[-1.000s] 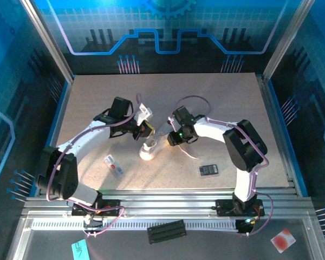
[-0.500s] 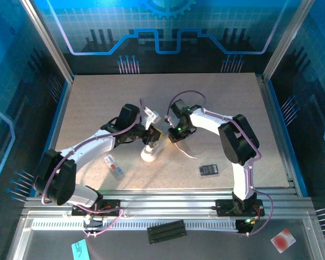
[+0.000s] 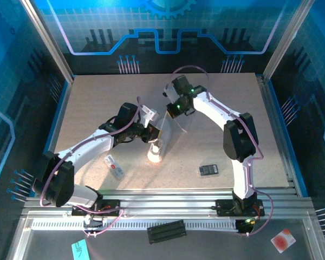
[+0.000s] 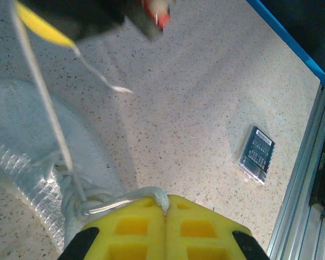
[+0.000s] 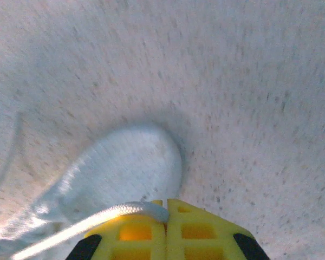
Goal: Tie the shoes
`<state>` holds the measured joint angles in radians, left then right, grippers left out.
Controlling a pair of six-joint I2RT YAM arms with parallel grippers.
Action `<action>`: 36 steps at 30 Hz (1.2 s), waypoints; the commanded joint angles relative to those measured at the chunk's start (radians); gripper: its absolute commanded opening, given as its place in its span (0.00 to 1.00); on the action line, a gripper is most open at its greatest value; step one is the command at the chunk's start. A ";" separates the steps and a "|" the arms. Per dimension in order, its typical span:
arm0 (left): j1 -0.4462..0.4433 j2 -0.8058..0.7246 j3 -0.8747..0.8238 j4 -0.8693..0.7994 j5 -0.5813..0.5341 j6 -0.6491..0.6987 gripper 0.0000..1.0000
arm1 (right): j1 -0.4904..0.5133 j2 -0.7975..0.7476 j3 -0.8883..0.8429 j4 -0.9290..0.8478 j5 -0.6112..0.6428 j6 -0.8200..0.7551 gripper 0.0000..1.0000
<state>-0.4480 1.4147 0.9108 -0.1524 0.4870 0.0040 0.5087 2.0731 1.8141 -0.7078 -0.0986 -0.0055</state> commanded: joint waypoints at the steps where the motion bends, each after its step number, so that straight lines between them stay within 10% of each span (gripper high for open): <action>1: 0.003 -0.017 0.001 -0.009 0.048 0.041 0.00 | 0.035 0.066 0.114 -0.097 -0.087 -0.047 0.00; 7: 0.003 0.002 -0.019 0.024 0.115 0.104 0.00 | 0.117 0.160 0.206 0.029 -0.365 -0.097 0.06; 12: 0.005 0.006 -0.030 0.020 0.110 0.127 0.00 | 0.158 0.195 0.215 0.161 -0.564 -0.022 0.36; 25: 0.117 -0.004 -0.085 0.083 0.139 0.050 0.00 | -0.020 -0.255 -0.297 0.350 -0.335 0.268 0.57; 36: 0.219 0.023 -0.118 0.102 0.132 -0.036 0.00 | 0.314 -0.544 -0.791 0.450 0.053 0.371 0.60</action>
<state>-0.2543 1.4246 0.7933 -0.0635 0.5995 0.0017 0.7322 1.5501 1.0874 -0.3206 -0.1978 0.2893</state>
